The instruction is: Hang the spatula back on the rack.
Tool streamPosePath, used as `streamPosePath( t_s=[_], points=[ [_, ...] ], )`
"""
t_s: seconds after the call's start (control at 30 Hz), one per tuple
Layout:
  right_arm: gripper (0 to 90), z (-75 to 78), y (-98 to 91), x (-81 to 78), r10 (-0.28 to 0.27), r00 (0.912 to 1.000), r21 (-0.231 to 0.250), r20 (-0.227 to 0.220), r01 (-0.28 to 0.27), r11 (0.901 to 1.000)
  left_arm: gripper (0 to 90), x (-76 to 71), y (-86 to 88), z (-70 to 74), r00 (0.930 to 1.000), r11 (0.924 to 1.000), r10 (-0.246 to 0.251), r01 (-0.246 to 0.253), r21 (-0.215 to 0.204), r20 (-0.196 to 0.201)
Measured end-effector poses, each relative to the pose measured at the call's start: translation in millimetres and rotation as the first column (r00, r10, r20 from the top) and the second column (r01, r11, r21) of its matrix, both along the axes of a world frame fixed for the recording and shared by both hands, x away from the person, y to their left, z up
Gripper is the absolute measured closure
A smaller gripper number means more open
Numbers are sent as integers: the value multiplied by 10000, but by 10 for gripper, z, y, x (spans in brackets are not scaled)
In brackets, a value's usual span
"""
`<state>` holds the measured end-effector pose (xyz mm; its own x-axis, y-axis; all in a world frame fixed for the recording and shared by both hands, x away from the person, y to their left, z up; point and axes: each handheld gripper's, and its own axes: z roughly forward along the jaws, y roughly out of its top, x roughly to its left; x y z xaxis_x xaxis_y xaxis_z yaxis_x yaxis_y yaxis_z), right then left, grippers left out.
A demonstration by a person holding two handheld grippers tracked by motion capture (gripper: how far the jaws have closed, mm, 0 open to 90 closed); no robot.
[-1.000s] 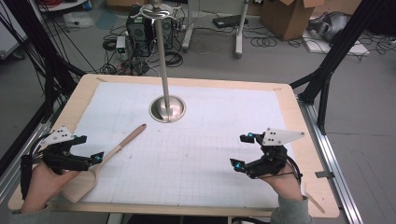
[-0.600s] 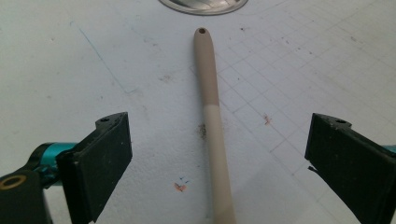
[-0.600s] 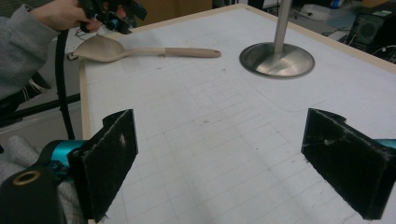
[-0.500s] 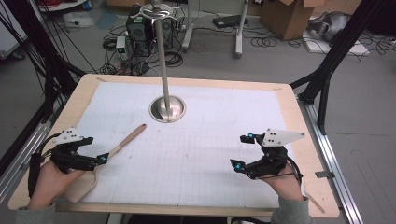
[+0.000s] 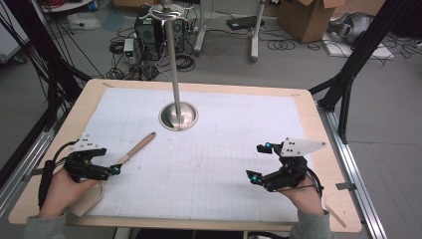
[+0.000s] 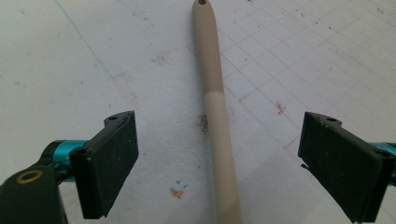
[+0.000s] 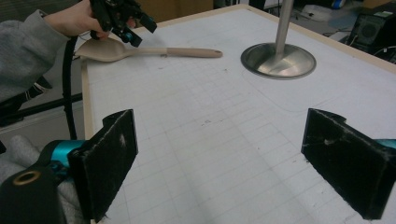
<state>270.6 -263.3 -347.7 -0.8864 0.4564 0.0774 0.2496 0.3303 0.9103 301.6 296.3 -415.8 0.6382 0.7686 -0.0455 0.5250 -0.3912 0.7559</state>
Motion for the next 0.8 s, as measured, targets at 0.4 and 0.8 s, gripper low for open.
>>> streamPosePath(
  t_s=[0.4,0.8],
  points=[
    [96,13,-39,-27,-42,10000,49,58,42,10000,310,76,-84,-120,9982,9967,167,-120,799,-576],
    [96,12,-34,-35,-57,10000,3,7,57,10000,513,70,-101,-154,9960,9907,296,-180,1352,-842]
  ],
)
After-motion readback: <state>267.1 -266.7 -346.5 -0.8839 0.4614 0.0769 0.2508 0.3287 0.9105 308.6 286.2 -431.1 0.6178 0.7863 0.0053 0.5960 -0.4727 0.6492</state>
